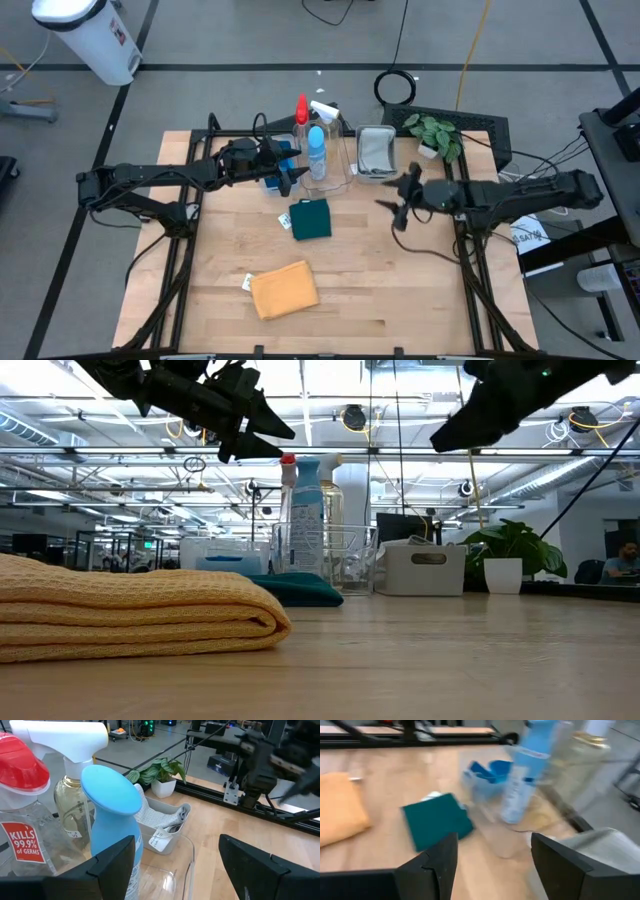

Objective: Pick & Place Kitchen Items
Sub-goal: Adjust the dark blue microfiber cloth

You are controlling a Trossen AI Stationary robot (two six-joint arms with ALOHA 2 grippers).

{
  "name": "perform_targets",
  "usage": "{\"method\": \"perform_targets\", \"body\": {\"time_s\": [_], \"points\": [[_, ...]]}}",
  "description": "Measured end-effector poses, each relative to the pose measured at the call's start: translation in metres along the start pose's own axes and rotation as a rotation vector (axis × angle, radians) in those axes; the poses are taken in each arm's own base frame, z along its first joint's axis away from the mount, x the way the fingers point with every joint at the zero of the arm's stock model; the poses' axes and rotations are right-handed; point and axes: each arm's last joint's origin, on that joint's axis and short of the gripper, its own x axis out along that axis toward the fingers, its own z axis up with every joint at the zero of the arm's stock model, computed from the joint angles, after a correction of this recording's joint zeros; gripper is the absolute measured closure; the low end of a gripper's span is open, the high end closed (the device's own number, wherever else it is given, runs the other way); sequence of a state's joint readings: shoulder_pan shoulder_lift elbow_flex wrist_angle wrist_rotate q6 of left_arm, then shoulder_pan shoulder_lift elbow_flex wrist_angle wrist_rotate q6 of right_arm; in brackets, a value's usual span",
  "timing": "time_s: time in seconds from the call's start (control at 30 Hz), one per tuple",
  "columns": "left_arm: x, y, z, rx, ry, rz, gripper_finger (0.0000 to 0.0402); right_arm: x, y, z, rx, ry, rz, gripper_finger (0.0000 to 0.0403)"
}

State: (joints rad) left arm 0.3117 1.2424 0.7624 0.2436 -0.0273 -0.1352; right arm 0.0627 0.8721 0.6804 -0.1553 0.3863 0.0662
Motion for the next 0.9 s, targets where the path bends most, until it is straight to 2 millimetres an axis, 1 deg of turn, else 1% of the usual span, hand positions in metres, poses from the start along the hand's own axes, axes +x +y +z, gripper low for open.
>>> {"method": "perform_targets", "body": {"time_s": [0.07,0.13,0.23,0.33,0.4,0.47,0.57,0.63,0.77,0.9], "points": [[0.0,0.0,0.0,0.0,0.0,0.0,0.0114,0.001,0.008,-0.012,-0.01,-0.029,0.041,0.0189],[0.0,0.0,0.0,0.0,0.0,0.0,0.0114,0.003,0.014,-0.023,0.005,-0.095,0.073,0.0192],[0.0,0.0,0.0,0.0,0.0,0.0,0.0114,0.002,0.017,-0.038,0.022,-0.164,0.097,0.0195],[0.0,0.0,0.0,0.0,0.0,0.0,0.0114,-0.001,0.016,-0.048,0.04,-0.19,0.112,0.0198],[0.0,0.0,0.0,0.0,0.0,0.0,0.0114,-0.005,0.017,-0.052,0.07,-0.191,0.146,0.0201],[0.0,0.0,0.0,0.0,0.0,0.0,0.0114,-0.01,0.019,-0.056,0.076,-0.198,0.24,0.0206],[0.0,0.0,0.0,0.0,0.0,0.0,0.0114,-0.022,0.021,-0.054,0.071,-0.246,0.407,0.0218],[0.0,0.0,0.001,-0.011,-0.015,-0.002,0.0114,-0.031,0.021,-0.051,0.067,-0.293,0.478,0.0229],[0.0,-0.001,0.004,-0.082,-0.043,-0.008,0.0114,-0.044,0.017,-0.053,0.048,-0.367,0.502,0.0253],[0.0,-0.001,0.004,-0.159,-0.045,-0.011,0.0114,-0.051,0.011,-0.065,0.029,-0.418,0.498,0.0284]]}}
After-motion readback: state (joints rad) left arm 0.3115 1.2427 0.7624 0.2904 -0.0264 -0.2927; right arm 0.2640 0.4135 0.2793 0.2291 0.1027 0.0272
